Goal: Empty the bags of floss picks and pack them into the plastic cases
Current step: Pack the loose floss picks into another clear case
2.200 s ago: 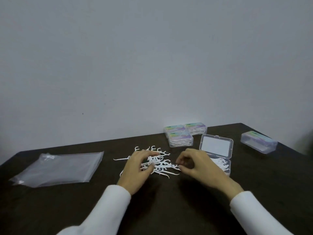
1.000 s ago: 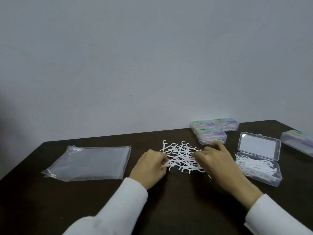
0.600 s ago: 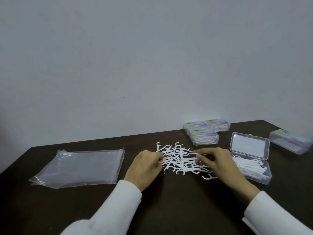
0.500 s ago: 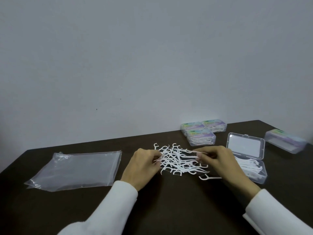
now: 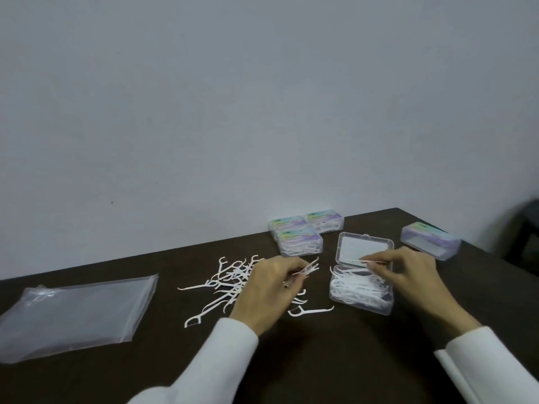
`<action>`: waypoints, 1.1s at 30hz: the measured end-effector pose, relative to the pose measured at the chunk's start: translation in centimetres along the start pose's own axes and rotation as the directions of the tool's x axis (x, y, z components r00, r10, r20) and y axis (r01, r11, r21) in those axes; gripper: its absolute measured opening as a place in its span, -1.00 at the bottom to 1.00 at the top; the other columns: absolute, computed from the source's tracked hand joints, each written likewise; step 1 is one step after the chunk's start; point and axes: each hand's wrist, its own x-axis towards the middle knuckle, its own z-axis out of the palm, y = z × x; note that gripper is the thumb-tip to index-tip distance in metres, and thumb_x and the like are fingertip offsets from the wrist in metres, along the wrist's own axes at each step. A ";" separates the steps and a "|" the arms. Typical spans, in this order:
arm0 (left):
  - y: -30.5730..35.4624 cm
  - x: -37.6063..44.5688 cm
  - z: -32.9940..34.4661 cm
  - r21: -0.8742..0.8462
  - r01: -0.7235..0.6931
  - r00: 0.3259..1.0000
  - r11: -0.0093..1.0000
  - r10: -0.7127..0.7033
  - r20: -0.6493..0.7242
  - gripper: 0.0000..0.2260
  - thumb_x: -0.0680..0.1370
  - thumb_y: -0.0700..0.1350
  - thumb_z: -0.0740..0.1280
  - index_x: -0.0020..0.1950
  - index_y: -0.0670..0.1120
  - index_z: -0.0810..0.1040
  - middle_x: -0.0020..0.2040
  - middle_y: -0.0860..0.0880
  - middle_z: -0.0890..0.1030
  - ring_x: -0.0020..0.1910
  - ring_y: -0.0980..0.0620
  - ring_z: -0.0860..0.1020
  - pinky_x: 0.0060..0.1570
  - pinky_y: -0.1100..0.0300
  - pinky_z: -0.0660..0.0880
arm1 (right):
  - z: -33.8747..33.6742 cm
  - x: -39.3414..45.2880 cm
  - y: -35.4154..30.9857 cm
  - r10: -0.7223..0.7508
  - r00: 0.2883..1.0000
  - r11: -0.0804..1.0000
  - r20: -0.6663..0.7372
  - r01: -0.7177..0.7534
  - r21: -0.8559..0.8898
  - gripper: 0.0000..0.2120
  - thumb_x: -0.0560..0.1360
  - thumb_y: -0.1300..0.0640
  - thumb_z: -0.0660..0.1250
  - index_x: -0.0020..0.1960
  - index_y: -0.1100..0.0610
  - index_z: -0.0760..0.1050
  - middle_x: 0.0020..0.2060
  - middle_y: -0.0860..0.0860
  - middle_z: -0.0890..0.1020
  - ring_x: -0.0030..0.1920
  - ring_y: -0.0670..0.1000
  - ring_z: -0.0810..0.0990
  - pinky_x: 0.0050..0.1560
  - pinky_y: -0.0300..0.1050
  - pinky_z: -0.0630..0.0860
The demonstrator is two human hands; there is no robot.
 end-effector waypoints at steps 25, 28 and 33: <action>3.7 3.0 8.5 0.000 -0.096 0.995 0.995 0.096 0.016 -0.72 0.52 -0.16 0.32 0.22 0.00 0.57 0.11 0.06 0.62 0.08 0.20 0.52 0.10 0.49 0.33 | 0.5 0.3 3.5 0.019 0.975 0.988 -0.220 0.015 0.151 -0.83 0.49 0.23 0.32 -0.09 -0.04 0.52 -0.12 -0.10 0.58 -0.14 -0.20 0.52 -0.11 -0.38 0.43; 3.6 2.9 8.1 -0.107 0.053 0.998 0.993 -0.054 -0.010 -0.71 0.54 -0.17 0.29 0.24 0.04 0.55 0.15 0.10 0.58 0.10 0.24 0.48 0.11 0.51 0.30 | 0.0 0.0 3.0 0.012 0.979 0.978 -0.205 0.031 0.205 -0.85 0.47 0.21 0.35 -0.11 -0.04 0.52 -0.17 -0.08 0.59 -0.17 -0.13 0.54 -0.14 -0.36 0.48; 2.4 2.9 8.0 -0.190 0.240 0.958 0.952 -0.264 -0.111 -0.76 0.54 -0.23 0.27 0.14 0.03 0.57 0.08 0.10 0.55 0.09 0.21 0.47 0.14 0.35 0.38 | -1.2 -0.4 2.4 -0.026 0.998 0.969 0.059 0.010 0.248 -0.96 0.44 0.14 0.41 -0.16 0.01 0.57 -0.24 -0.07 0.60 -0.23 -0.09 0.53 -0.25 -0.45 0.43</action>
